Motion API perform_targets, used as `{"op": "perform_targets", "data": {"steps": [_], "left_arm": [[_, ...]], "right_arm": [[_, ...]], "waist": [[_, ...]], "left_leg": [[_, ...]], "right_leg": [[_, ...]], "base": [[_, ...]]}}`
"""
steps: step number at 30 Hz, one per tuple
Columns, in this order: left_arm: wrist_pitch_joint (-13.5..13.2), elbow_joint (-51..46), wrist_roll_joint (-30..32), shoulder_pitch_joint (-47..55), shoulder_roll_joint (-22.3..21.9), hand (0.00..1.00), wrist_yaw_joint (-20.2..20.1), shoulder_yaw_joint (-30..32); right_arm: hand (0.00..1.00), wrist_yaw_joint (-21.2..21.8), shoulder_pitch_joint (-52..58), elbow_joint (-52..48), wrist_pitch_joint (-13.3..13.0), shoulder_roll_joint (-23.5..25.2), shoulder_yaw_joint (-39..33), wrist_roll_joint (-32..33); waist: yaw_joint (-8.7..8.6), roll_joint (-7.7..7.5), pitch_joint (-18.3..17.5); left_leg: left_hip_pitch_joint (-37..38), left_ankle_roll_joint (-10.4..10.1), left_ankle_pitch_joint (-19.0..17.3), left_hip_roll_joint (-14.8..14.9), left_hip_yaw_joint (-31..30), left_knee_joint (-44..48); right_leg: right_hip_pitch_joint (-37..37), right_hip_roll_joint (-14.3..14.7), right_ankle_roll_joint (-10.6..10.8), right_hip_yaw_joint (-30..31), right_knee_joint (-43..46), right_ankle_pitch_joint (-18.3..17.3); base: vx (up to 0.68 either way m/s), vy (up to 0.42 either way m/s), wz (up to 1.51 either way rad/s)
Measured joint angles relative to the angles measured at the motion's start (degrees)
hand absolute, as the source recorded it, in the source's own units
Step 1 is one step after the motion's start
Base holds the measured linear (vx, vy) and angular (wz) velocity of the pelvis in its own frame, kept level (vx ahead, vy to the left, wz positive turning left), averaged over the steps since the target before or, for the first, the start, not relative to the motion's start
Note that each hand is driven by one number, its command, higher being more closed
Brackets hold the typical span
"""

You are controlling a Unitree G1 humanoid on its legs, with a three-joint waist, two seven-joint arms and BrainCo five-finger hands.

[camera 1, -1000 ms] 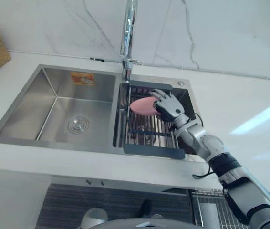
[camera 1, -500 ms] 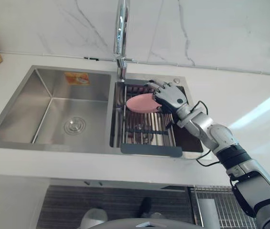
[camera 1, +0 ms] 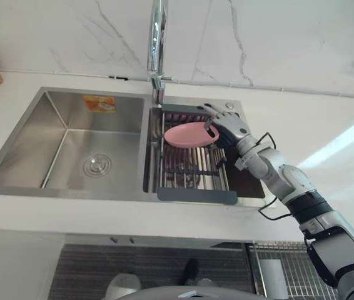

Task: Walk over to the sink, pick up the cup, carry it to the dishwasher, place the cup inside the dishwasher, then close the dishwasher door

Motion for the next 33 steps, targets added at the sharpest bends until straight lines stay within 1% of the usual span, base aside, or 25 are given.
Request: {"op": "perform_targets", "data": {"steps": [1, 3, 6, 7, 10, 12, 14, 15, 20, 21, 23, 27, 30, 33], "left_arm": [[0.0, 0.0, 0.0, 0.0, 0.0, 0.0, 0.0, 0.0], [0.0, 0.0, 0.0, 0.0, 0.0, 0.0, 0.0, 0.2], [0.4, 0.1, 0.0, 0.1, -0.4, 0.0, -0.1, 1.6], [0.4, 0.2, 0.0, 0.1, -0.4, 0.0, -0.1, 1.8], [0.4, 0.5, 0.0, 0.1, -0.6, 0.0, -0.1, 2.1], [0.5, 0.8, 0.0, 0.1, -0.7, 0.0, -0.1, 2.1], [0.8, 1.0, 0.0, 0.1, -0.6, 0.0, 0.0, 2.1], [0.9, 1.0, 0.0, 0.1, -0.7, 0.0, 0.0, 2.1], [1.3, 1.0, 0.0, 0.2, -0.6, 0.0, 0.1, 2.1], [1.4, 1.0, 0.0, 0.1, -0.6, 0.0, 0.1, 2.1], [1.5, 1.0, 0.0, 0.1, -0.6, 0.0, 0.1, 2.1], [1.5, 1.0, 0.0, 0.0, -0.6, 0.0, 0.1, 2.1], [1.7, 1.0, 0.0, 0.2, -0.5, 0.0, 0.1, 2.1], [1.8, 0.9, -0.1, 0.1, -0.6, 0.0, 0.1, 2.1]], "right_arm": [[0.0, 0.1, 1.1, -1.5, 1.5, 0.8, -3.2, 3.3], [0.0, 0.4, 1.9, -3.0, 1.7, 0.8, -5.4, 6.2], [0.0, 2.1, 3.1, -6.0, 2.2, 1.0, -8.2, 11.4], [0.0, 2.3, 3.6, -6.5, 2.1, 1.0, -8.7, 11.8], [0.0, 5.4, 5.4, -7.7, 1.9, 1.3, -10.7, 12.4], [0.0, 7.9, 6.2, -8.4, 1.5, 1.7, -10.9, 12.4], [0.0, 11.3, 6.2, -8.4, 1.3, 2.8, -10.9, 12.4], [0.0, 12.1, 6.3, -8.4, 1.3, 3.0, -10.9, 12.4], [0.0, 18.9, 8.1, -8.4, 1.1, 3.2, -10.5, 12.5], [0.0, 19.7, 8.2, -8.4, 1.2, 3.2, -10.0, 12.5], [0.0, 20.0, 8.2, -8.3, 1.2, 3.3, -9.8, 12.5], [0.0, 20.0, 8.2, -8.1, 1.3, 3.6, -9.3, 11.5], [0.0, 19.4, 8.2, -6.2, 1.3, 5.2, -8.1, 10.4], [0.0, 18.1, 8.2, -4.0, 1.6, 5.8, -6.1, 7.2]], "waist": [[0.05, 0.01, 0.0], [-0.07, 0.0, 0.0], [-1.0, -0.01, 0.0], [-1.12, -0.01, 0.0], [-1.36, 0.13, -0.2], [-1.61, 0.24, -0.3], [-2.02, 0.41, -0.4], [-2.17, 0.45, -0.5], [-2.07, 0.45, -1.1], [-2.07, 0.44, -1.1], [-2.01, 0.46, -1.1], [-1.34, 0.43, -1.3], [-1.18, 0.26, -2.2], [-0.66, 0.19, -2.4]], "left_leg": [[0.0, 0.0, 0.0, 0.0, 0.0, 0.0], [0.1, 0.0, 0.0, 0.0, 0.2, -0.1], [0.4, 0.0, 0.0, 0.0, 0.6, -0.1], [0.4, 0.0, 0.0, 0.0, 0.7, -0.1], [0.5, 0.0, 0.0, 0.0, 1.3, -0.1], [0.5, 0.0, 0.0, 0.1, 1.5, -0.1], [0.5, 0.0, 0.0, 0.1, 1.7, -0.1], [0.5, 0.0, 0.0, 0.1, 1.8, -0.1], [0.5, 0.0, 0.0, 0.1, 1.6, -0.1], [0.5, 0.0, 0.0, 0.1, 1.5, -0.1], [0.5, 0.0, 0.0, 0.1, 1.4, -0.1], [0.4, 0.0, 0.0, 0.1, 1.0, -0.1], [0.0, 0.0, 0.0, 0.1, 0.1, -0.1], [-0.3, 0.1, 0.2, 0.0, -0.5, -0.1]], "right_leg": [[0.0, 0.0, 0.0, 0.1, 0.0, 0.0], [0.0, 0.0, 0.0, 0.6, 0.0, 0.0], [0.0, 0.0, 0.0, 0.9, 0.0, 0.1], [0.0, 0.0, 0.0, 0.9, 0.0, 0.1], [-0.1, 0.1, 0.0, 1.1, 0.0, 0.2], [-0.1, 0.2, 0.0, 1.3, 0.0, 0.1], [-0.1, 0.2, 0.0, 1.5, 0.0, 0.0], [-0.1, 0.2, 0.1, 1.5, 0.0, 0.0], [-0.1, 0.1, 0.1, 1.2, 0.0, -0.1], [-0.1, 0.1, 0.0, 1.1, 0.0, 0.0], [-0.1, 0.1, 0.0, 1.0, 0.0, 0.0], [-0.1, 0.1, 0.0, 0.6, 0.0, 0.0], [0.0, 0.0, 0.1, 0.0, 0.0, 0.0], [0.1, -0.3, 0.1, -0.8, 0.0, 0.0]], "base": [[0.0, 0.0, 0.0], [0.0, 0.009, -0.03], [-0.01, 0.016, -0.06], [-0.02, 0.009, -0.06], [-0.02, 0.007, -0.07], [-0.03, 0.007, -0.06], [-0.03, 0.006, -0.04], [0.0, 0.0, 0.0], [0.01, 0.004, 0.01], [0.0, 0.0, 0.0], [0.0, 0.0, 0.0], [0.0, 0.007, 0.06], [0.01, 0.006, 0.12], [0.0, 0.013, 0.13]]}}
